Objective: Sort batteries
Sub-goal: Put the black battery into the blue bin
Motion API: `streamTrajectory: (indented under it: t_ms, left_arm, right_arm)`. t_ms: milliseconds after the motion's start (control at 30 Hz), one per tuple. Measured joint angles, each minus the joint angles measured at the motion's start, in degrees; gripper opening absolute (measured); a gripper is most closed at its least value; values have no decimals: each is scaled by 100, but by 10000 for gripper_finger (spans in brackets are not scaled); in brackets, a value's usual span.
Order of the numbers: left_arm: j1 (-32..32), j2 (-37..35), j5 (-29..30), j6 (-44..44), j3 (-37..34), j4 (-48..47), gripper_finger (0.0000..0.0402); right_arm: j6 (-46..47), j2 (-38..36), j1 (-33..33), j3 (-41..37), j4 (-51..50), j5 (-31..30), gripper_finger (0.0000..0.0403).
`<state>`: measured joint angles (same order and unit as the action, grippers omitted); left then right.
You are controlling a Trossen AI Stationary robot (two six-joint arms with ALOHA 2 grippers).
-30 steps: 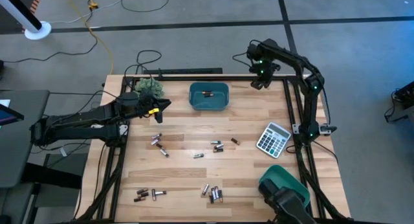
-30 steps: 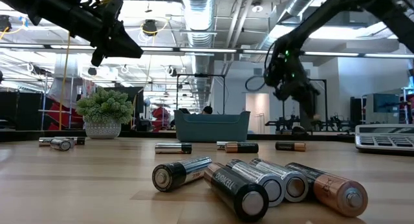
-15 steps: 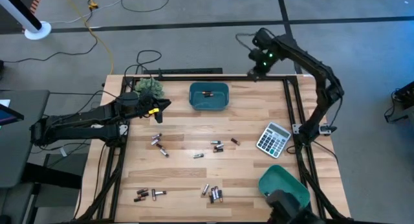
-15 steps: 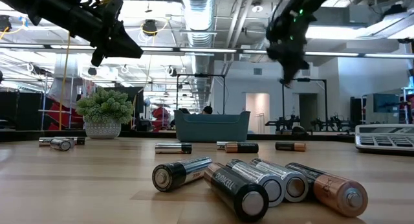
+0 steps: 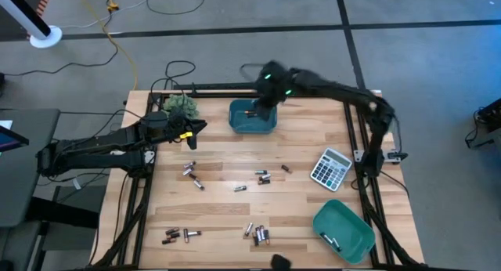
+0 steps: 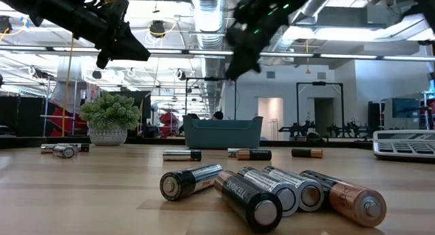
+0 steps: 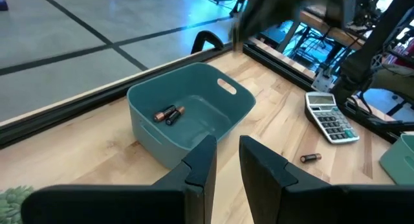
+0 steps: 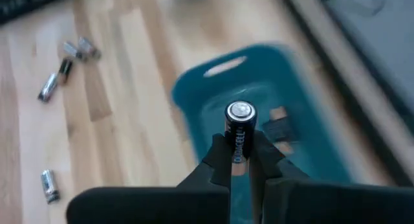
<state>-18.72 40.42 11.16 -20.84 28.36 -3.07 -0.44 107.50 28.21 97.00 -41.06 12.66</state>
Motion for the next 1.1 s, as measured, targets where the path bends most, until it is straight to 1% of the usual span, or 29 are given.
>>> streamTrajectory:
  t_ms: [100, 300, 400, 500, 633, 733, 1100]
  left_arm:
    - [0, 2, 0, 0, 0, -1, 62]
    - [0, 2, 0, 2, 0, -7, 62]
    - [0, 2, -1, 2, 0, -9, 62]
    - [0, 2, -2, 5, 0, -9, 62]
    - [0, 2, -2, 6, 0, -11, 62]
    - [0, 2, -2, 7, 0, -24, 62]
    - [0, 2, -2, 13, 0, -50, 62]
  right_arm:
    - [165, 737, -154, 480, -304, -36, 20]
    - [222, 2136, -193, 1715, -1418, -133, 20]
    - [267, 2682, -165, 2296, -2067, -297, 20]
    - [260, 3075, -131, 2718, -2553, -449, 20]
    - [283, 3402, -64, 3055, -2829, -524, 21]
    - [332, 3431, -64, 3183, -2846, -618, 31]
    - [408, 3421, -42, 3466, -2867, -625, 116]
